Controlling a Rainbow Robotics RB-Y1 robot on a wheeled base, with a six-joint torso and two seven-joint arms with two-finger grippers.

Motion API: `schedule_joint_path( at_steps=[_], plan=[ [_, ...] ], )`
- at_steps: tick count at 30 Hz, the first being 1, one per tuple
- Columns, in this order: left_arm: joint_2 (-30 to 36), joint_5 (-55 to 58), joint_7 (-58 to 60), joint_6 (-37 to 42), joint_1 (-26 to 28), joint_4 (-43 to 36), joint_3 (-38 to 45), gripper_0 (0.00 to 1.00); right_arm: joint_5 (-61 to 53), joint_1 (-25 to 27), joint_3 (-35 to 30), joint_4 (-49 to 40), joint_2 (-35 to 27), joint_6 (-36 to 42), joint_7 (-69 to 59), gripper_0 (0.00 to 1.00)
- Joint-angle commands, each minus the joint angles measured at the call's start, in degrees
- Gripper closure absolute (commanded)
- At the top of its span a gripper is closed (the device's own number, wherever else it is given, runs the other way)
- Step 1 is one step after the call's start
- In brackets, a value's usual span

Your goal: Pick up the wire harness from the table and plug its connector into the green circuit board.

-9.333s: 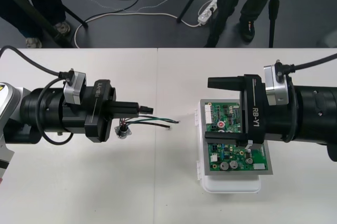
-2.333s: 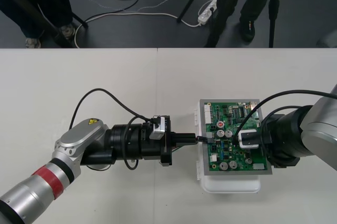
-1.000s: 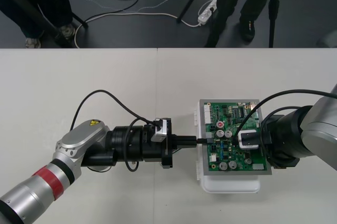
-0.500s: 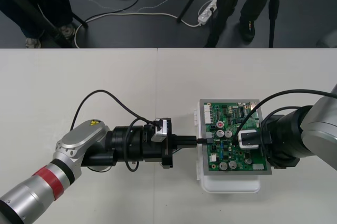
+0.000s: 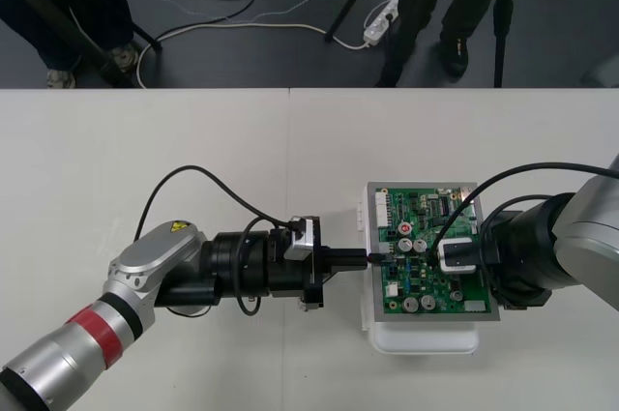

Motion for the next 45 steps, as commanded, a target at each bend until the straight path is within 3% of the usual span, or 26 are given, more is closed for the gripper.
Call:
schedule_joint_path(
  at_steps=[1, 26, 27, 28, 29, 30, 32, 45],
  plan=[
    [-2.47, -0.51, -2.78, 2.67, -1.92, -1.83, -1.32, 1.0, -0.93, -1.35, -1.71, -2.12, 1.57, -0.14, -1.94, 0.0],
    [0.61, -0.16, -2.34, 1.97, -1.83, -1.83, -1.32, 1.0, -0.14, -1.35, -1.71, -2.12, 1.48, -0.23, -1.68, 0.0],
    [0.78, 0.02, -2.34, 1.88, -1.83, -1.92, -1.32, 0.97, 0.13, -1.35, -1.71, -2.12, 1.48, -0.23, -1.59, 0.0],
    [0.96, 0.1, -2.34, 1.88, -1.92, -1.92, -1.32, 0.86, 0.21, -1.44, -1.71, -2.12, 1.48, -0.23, -1.59, 0.0],
    [1.22, 0.28, -2.25, 1.79, -1.92, -1.92, -1.32, 0.46, 0.48, -1.44, -1.79, -2.12, 1.48, -0.23, -1.5, 0.0],
    [1.48, 0.81, -2.25, 1.62, -1.92, -1.92, -1.32, 0.16, 0.83, -1.35, -1.79, -2.03, 1.48, -0.32, -1.41, 0.0],
    [2.19, 1.33, -2.25, 1.18, -1.92, -1.92, -1.32, 0.0, 1.18, -1.35, -1.97, -2.12, 1.48, -0.76, -1.24, 0.0],
    [7.46, 2.74, -1.02, -1.46, -1.65, -2.01, -1.23, 0.0, -0.4, -1.35, -4.17, 1.13, 0.08, -1.46, 0.96, 0.0]
  ],
)
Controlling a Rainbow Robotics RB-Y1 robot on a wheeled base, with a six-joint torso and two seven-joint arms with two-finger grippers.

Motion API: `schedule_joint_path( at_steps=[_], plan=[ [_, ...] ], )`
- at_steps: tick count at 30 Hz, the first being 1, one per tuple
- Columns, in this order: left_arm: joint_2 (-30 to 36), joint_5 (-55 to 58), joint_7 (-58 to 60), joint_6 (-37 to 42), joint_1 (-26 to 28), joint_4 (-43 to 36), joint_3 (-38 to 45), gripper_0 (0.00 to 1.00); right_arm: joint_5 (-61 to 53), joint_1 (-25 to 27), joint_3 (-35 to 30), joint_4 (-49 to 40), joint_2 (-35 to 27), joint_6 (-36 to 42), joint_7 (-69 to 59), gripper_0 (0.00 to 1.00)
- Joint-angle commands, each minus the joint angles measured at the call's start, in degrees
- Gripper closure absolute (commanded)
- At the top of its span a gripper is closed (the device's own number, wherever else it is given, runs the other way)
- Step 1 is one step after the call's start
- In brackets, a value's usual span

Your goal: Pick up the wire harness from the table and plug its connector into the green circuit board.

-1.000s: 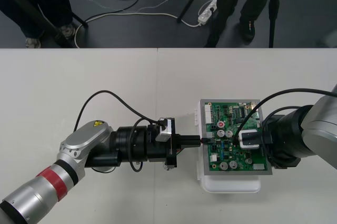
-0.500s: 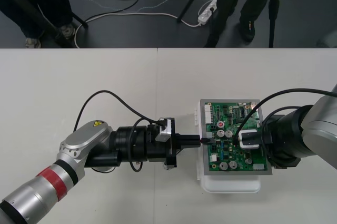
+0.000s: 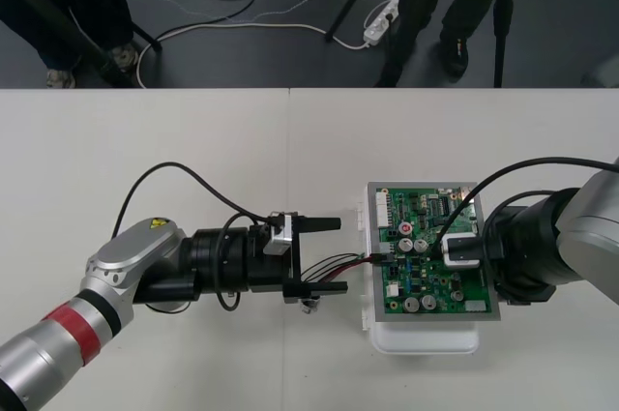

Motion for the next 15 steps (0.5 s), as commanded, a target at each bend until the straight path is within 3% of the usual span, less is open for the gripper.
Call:
schedule_joint_path(
  at_steps=[1, 15],
  plan=[
    [3.74, 1.14, -0.85, -1.79, -1.48, -2.25, -1.18, 0.0, -1.28, -1.35, -3.0, 0.8, -0.51, -0.31, 1.21, 0.0],
    [15.26, 0.97, 3.19, -1.79, 3.18, -10.6, -0.21, 0.0, -10.94, 5.33, -13.02, 0.98, -4.81, 4.17, 4.99, 0.0]
  ],
)
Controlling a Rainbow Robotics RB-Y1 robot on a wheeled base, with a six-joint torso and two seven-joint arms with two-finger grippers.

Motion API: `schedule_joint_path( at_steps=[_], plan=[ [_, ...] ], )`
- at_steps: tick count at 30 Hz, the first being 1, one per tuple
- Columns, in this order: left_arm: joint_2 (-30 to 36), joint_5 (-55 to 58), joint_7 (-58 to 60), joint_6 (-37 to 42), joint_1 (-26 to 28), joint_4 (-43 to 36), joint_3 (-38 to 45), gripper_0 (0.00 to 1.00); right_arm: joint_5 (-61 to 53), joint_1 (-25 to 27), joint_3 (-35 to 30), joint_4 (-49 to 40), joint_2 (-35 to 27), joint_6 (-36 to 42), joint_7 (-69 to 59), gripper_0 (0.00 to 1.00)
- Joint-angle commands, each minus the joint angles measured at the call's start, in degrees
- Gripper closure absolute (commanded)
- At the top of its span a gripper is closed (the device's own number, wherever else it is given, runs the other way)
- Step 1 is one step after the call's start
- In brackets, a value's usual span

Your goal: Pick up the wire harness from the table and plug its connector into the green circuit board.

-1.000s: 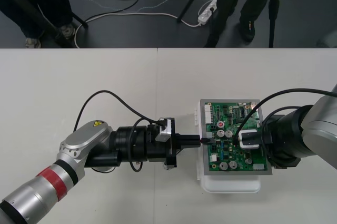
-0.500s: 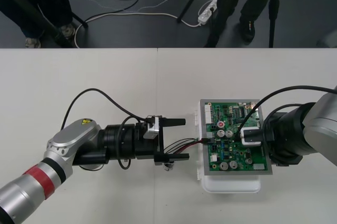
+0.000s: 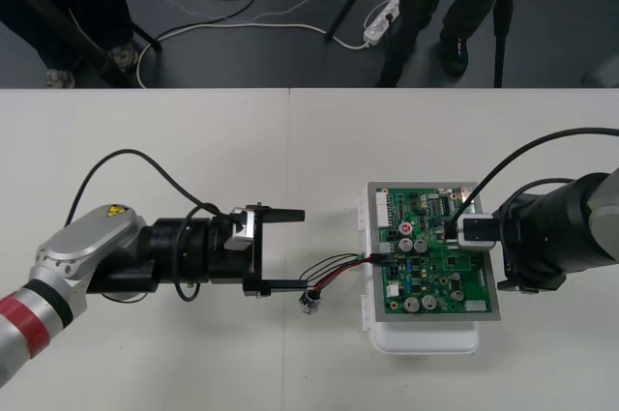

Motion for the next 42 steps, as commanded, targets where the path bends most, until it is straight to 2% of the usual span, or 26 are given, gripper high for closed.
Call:
schedule_joint_path(
  at_steps=[1, 8, 17, 21, 23, 32, 42],
  plan=[
    [6.95, 0.69, 3.64, -1.77, 2.88, -5.48, 0.06, 0.0, -4.86, 3.68, -6.81, -0.63, -3.81, 1.01, 4.27, 0.0],
    [12.66, -3.44, 10.49, -6.86, 6.57, -9.96, 5.07, 0.0, -12.77, 7.55, -14.9, -0.55, -5.57, 1.01, 11.83, 0.0],
    [15.47, -12.31, 19.28, -20.75, 9.03, -11.63, 19.14, 0.0, -27.0, 15.9, -28.26, -0.63, -6.98, 1.09, 20.27, 0.0],
    [17.06, -14.51, 23.41, -26.81, 9.12, -11.89, 24.76, 0.0, -36.85, 19.42, -33.97, 1.56, -6.98, 1.01, 23.87, 0.0],
    [18.73, -14.77, 25.43, -26.81, 9.74, -13.04, 26.96, 0.0, -42.3, 20.29, -36.25, 3.41, -7.33, 1.09, 26.51, 0.0],
    [27.07, -13.28, 32.29, -26.81, 15.19, -23.5, 33.9, 0.0, -58.29, 20.29, -39.42, 11.58, -8.29, 1.88, 36.09, 0.0],
    [31.82, -6.69, 38.88, -26.81, 19.58, -31.23, 38.03, 0.0, -72.44, 20.29, -41.44, 18.97, -12.25, 1.8, 40.57, 0.0]
  ],
)
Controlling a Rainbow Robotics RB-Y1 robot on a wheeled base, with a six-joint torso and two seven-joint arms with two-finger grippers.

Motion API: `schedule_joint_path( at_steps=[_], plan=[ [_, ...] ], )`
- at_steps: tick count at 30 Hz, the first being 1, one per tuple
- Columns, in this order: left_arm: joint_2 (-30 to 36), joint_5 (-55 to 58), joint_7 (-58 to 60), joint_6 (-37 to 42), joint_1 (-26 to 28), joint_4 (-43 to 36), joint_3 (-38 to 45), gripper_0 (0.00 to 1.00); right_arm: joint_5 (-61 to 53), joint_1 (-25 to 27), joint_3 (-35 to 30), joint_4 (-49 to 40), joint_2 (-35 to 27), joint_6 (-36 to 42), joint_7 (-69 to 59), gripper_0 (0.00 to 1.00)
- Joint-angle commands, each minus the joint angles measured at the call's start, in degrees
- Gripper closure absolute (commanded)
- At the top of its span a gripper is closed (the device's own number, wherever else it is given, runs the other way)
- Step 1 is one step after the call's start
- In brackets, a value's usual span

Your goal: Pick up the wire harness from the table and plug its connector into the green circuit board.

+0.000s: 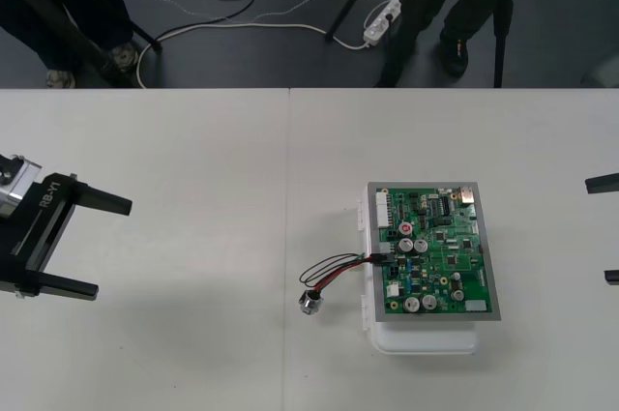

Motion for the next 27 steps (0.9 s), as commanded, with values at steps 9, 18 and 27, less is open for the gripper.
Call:
schedule_joint_path(
  at_steps=[9, 18, 27],
  plan=[
    [10.17, 7.33, 4.0, -1.35, 5.36, -9.58, 5.48, 0.0, -12.16, 0.6, -3.97, 6.27, -4.98, -5.18, 1.89, 0.0],
    [11.66, 12.08, 5.15, 1.63, 6.59, -12.39, 6.71, 0.0, -16.29, 3.15, -3.97, 7.59, -4.98, -5.71, 2.85, 0.0],
    [13.16, 13.84, 5.15, 3.74, 6.68, -12.92, 6.71, 0.0, -19.54, 5.52, -3.97, 6.71, -4.72, -5.71, 4.0, 0.0]
  ],
)
